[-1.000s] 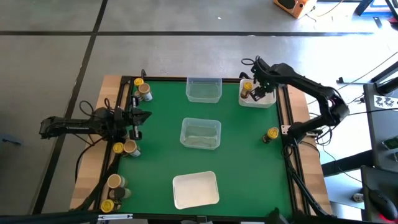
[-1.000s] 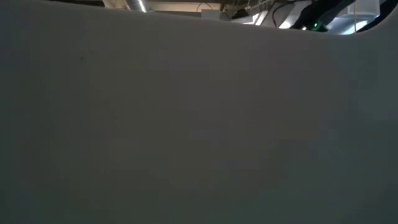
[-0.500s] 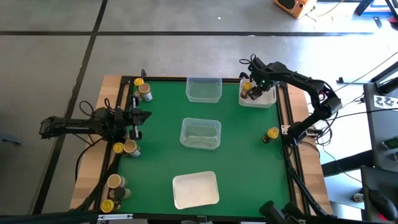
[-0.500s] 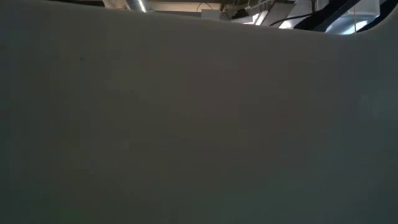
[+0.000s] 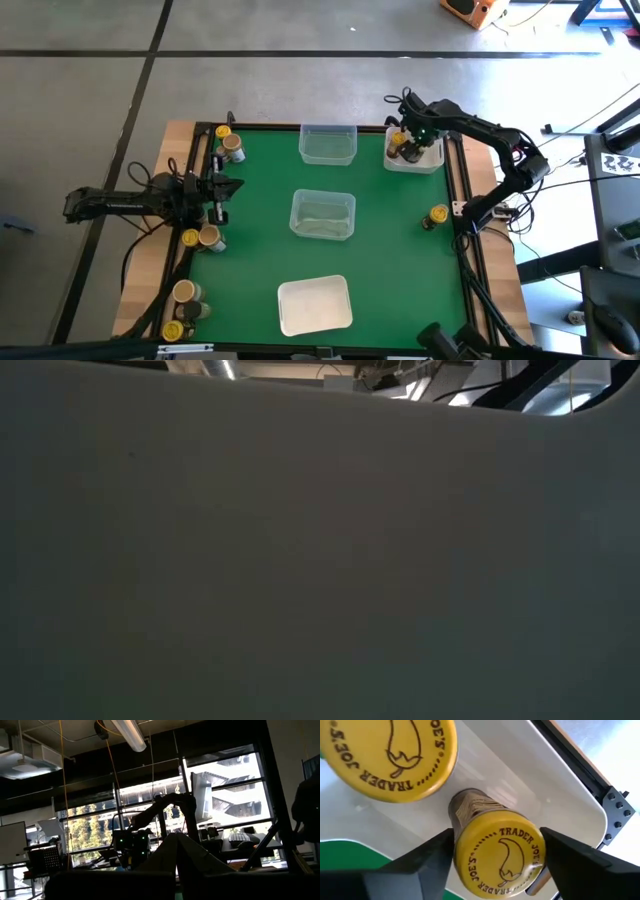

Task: Sort spices by type
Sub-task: Put the yellow seasoning bottle into the top white bin, then put the brown seasoning bottle into the top transparent bin

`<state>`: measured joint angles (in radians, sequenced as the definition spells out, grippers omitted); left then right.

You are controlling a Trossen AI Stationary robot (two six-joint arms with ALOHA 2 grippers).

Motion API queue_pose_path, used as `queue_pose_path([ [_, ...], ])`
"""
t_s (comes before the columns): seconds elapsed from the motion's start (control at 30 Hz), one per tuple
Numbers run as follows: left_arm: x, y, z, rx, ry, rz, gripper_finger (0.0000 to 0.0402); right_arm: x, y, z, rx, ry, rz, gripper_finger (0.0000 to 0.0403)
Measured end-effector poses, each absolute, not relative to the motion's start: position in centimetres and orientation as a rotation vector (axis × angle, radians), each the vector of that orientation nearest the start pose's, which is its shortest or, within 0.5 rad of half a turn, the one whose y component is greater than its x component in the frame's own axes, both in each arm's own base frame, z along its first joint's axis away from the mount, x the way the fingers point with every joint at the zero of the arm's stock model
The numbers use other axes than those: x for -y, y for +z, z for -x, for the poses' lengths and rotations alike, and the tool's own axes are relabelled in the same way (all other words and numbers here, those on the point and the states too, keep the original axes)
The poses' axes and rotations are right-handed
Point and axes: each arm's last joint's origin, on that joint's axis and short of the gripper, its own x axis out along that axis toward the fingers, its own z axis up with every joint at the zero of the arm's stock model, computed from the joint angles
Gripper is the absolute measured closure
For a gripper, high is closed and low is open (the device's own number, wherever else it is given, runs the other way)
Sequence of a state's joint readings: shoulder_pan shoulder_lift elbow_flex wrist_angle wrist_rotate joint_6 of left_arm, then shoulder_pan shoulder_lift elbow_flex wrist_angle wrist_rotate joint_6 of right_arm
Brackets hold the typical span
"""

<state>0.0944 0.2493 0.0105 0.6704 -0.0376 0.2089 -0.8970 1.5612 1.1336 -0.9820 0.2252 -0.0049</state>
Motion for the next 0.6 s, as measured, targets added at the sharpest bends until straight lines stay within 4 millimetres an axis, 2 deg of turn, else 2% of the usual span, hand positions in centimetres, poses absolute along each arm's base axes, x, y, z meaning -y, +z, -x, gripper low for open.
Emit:
queue_pose_path([
  [0.17, -1.1, 20.9, -10.4, 0.415, 0.189, -0.214, 0.04, 22.0, 23.3, -16.6, -1.402, -0.948, -0.447, 0.0082],
  [0.4, -1.5, 20.6, -10.4, 0.372, 0.32, -0.154, 0.0399, 19.5, 27.2, -15.9, -1.291, -1.014, -0.295, 0.0083],
  [0.5, -1.7, 20.3, -10.5, 0.333, 0.358, -0.152, 0.0378, 18.0, 28.9, -16.0, -1.188, -1.004, -0.255, 0.0083],
  [0.6, -1.9, 20.0, -10.7, 0.297, 0.417, -0.137, 0.0333, 16.6, 30.7, -16.4, -1.048, -0.994, -0.207, 0.0083],
])
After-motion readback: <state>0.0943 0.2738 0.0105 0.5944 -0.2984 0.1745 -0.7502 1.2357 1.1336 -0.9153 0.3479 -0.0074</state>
